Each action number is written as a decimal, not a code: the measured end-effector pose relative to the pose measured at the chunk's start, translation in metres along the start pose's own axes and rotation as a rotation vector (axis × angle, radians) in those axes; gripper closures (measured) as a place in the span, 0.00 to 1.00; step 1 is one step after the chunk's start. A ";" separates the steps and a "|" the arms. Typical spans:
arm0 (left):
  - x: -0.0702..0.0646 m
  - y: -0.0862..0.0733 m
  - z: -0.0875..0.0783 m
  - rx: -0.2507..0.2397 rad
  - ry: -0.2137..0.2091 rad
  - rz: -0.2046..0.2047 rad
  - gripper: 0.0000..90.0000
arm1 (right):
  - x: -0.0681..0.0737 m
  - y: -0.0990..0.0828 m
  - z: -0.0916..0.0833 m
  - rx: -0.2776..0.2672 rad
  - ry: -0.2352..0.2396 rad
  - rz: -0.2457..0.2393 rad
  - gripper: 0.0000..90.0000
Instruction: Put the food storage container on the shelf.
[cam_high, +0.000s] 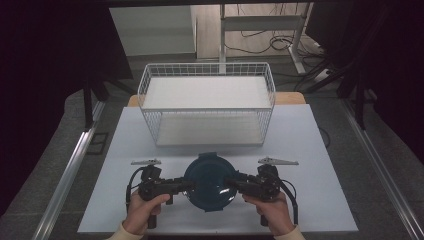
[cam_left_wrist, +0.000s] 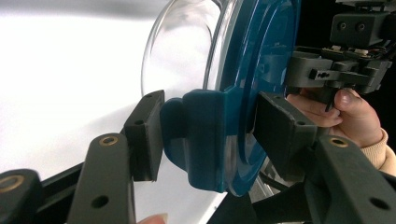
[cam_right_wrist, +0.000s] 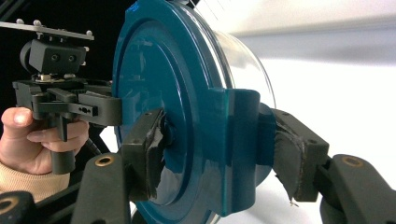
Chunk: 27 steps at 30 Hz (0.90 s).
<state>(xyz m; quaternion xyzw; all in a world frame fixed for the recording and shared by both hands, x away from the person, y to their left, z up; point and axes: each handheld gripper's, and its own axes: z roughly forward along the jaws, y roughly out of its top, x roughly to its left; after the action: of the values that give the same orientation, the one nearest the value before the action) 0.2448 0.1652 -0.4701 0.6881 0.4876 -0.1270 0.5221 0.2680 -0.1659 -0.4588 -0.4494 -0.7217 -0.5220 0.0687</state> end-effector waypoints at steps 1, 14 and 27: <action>-0.002 0.001 -0.001 -0.005 -0.003 0.006 0.49 | 0.002 0.001 -0.002 -0.007 -0.002 -0.011 0.44; -0.025 0.008 -0.017 -0.063 -0.007 0.078 0.50 | 0.024 0.013 -0.019 -0.068 0.008 -0.107 0.44; -0.034 0.024 -0.021 -0.076 0.002 0.124 0.49 | 0.031 0.024 -0.025 -0.088 0.003 -0.137 0.44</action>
<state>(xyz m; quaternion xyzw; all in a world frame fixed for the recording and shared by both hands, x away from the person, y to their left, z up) 0.2401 0.1653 -0.4234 0.6968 0.4490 -0.0748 0.5544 0.2583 -0.1672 -0.4134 -0.4009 -0.7268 -0.5575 0.0141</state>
